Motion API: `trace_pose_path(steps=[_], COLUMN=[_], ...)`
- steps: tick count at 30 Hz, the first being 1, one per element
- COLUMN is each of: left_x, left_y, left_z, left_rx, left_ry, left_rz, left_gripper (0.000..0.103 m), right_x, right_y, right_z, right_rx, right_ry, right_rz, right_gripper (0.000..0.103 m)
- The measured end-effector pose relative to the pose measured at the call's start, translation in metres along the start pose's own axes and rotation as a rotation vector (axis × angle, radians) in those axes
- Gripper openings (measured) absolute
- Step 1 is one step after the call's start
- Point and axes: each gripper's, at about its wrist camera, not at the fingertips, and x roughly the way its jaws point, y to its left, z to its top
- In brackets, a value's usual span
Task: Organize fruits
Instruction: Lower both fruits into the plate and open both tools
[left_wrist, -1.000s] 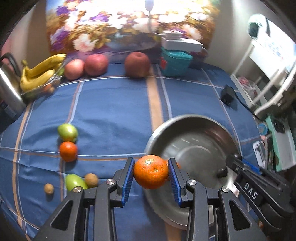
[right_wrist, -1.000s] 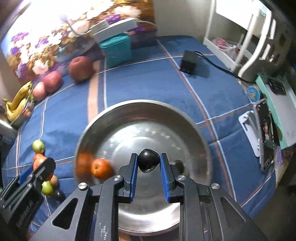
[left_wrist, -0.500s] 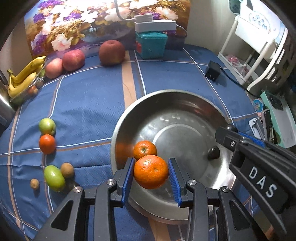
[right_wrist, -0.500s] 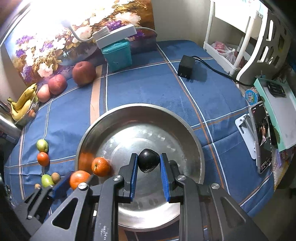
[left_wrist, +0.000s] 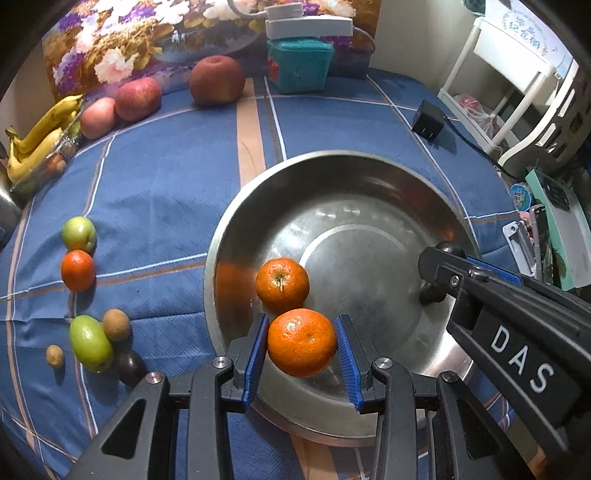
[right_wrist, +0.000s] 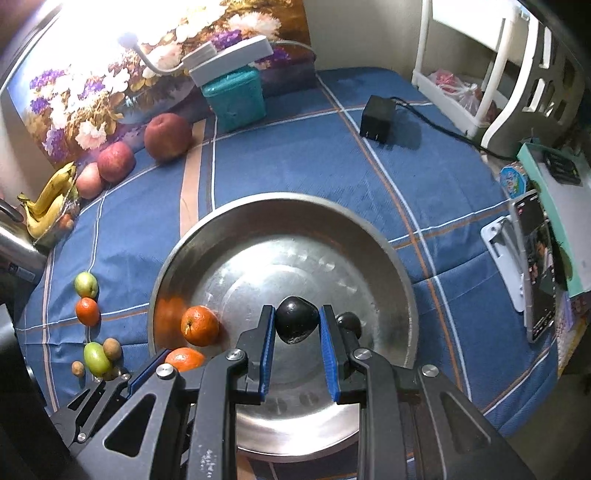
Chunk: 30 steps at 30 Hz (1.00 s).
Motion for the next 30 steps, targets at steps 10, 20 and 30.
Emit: trace_pose_path(steps=[10,20,30], left_x=[0.012,0.016,0.015], left_y=[0.002,0.005,0.007], left_z=[-0.004,-0.004,-0.002], left_rx=[-0.026,-0.046,-0.055], left_ry=[0.043,0.059,0.067], left_rz=[-0.019,-0.025,-0.035], left_gripper=[0.040,0.040,0.041], right_x=[0.018,0.032,0.039], right_y=[0.002,0.002,-0.005], right_z=[-0.004,-0.004,0.001], right_rx=[-0.007,-0.023,-0.015], right_ry=[0.055,0.101,0.133], right_rz=[-0.017,-0.028,-0.031], right_gripper=[0.025,0.025,0.025])
